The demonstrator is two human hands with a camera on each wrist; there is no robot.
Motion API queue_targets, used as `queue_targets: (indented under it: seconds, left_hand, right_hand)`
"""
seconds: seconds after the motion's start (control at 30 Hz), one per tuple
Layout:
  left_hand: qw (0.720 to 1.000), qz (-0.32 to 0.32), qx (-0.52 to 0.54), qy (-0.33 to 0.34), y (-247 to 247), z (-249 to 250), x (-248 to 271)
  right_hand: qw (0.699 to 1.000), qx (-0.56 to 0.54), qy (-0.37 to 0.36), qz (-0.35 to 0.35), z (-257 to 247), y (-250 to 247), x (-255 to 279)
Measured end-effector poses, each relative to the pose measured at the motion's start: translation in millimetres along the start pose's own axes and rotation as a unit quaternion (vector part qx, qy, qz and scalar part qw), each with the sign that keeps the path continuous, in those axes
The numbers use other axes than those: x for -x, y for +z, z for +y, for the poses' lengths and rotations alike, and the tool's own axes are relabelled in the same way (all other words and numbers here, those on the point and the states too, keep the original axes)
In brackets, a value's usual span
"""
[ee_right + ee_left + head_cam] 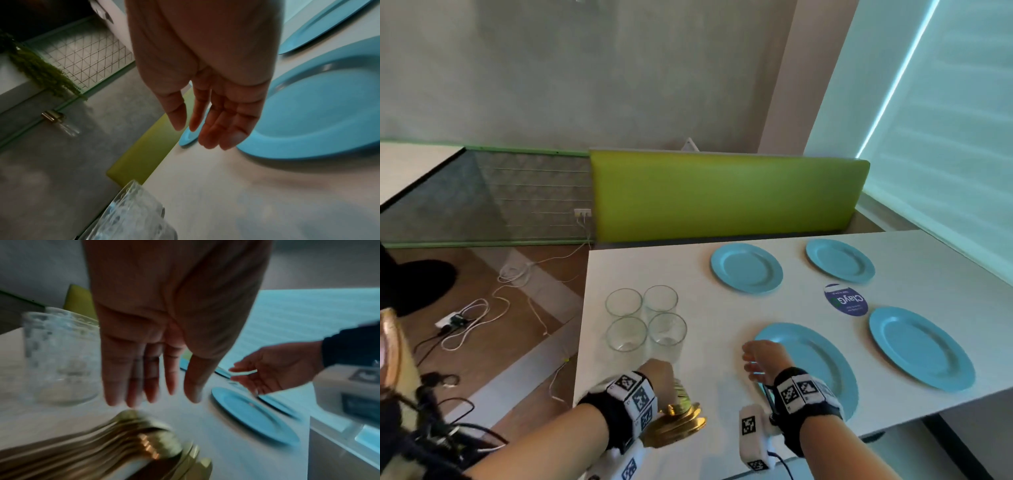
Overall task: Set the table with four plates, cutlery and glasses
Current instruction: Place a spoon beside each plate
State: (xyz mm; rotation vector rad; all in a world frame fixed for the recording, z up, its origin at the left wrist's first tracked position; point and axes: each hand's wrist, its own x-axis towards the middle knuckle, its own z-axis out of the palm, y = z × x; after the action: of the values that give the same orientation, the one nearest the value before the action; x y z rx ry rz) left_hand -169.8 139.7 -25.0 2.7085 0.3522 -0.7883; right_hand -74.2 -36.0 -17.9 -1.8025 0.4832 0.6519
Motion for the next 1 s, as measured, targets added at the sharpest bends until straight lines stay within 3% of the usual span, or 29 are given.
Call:
queue_targets:
  seconds: [0.13,0.3,0.63,1.0]
  left_hand:
    - [0.998,0.035,-0.017,-0.051,31,-33,5]
    - [0.999,0.039,0.002,-0.034,44,-61,-6]
    - [1.000,0.016,-0.021,0.013,44,-64,-20]
    - [0.998,-0.023,0.041,-0.051,39,-57,-23]
  right_hand:
    - [1.000,0.018,0.008,-0.016,11,17,14]
    - [0.999,0.030,0.007,-0.022,22,26,26]
    - [0.998,0.057,-0.006,0.004,33,16,40]
    - [0.997,0.081,-0.013,0.005,29,16,40]
